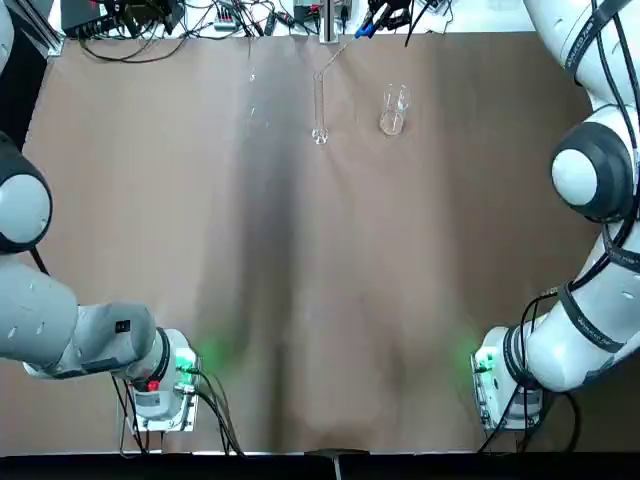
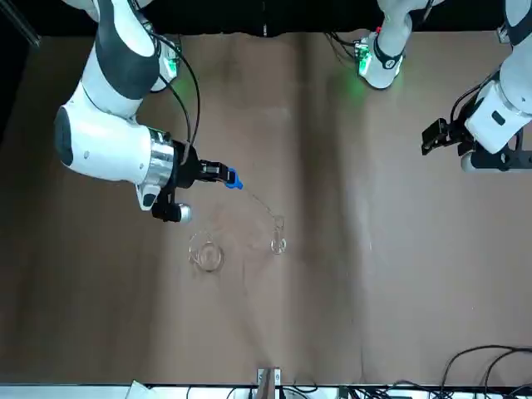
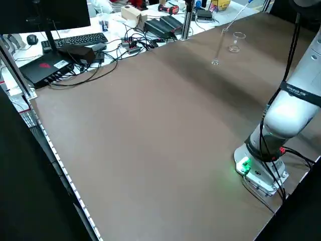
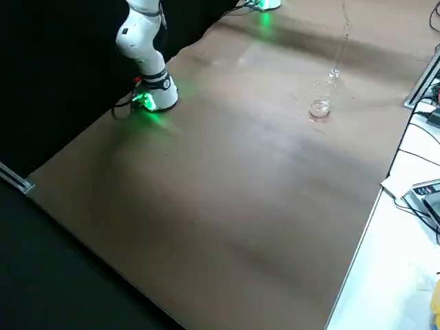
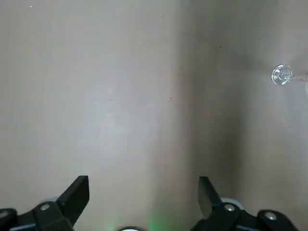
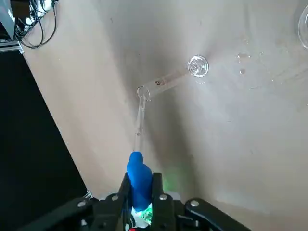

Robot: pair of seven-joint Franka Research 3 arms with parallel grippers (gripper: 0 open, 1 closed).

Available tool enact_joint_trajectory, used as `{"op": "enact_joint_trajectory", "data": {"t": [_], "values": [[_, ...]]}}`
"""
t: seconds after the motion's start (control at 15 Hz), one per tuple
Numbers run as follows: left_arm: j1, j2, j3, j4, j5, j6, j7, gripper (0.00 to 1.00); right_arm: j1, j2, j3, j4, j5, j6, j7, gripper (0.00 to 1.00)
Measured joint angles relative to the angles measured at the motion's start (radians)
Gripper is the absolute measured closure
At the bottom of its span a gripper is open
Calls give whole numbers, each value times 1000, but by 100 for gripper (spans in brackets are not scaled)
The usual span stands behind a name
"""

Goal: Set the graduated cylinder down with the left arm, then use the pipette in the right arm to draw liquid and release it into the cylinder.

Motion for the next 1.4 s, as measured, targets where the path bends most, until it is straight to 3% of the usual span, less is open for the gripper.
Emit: {"op": "enact_joint_trajectory", "data": {"t": [0.87,1.4], "values": [[0,0,0,0,1,-2,3,0,31,2,0,-1,-45,32,1,82],[0,0,0,0,1,-2,4,0,32,2,0,-1,-46,33,1,91]]}}
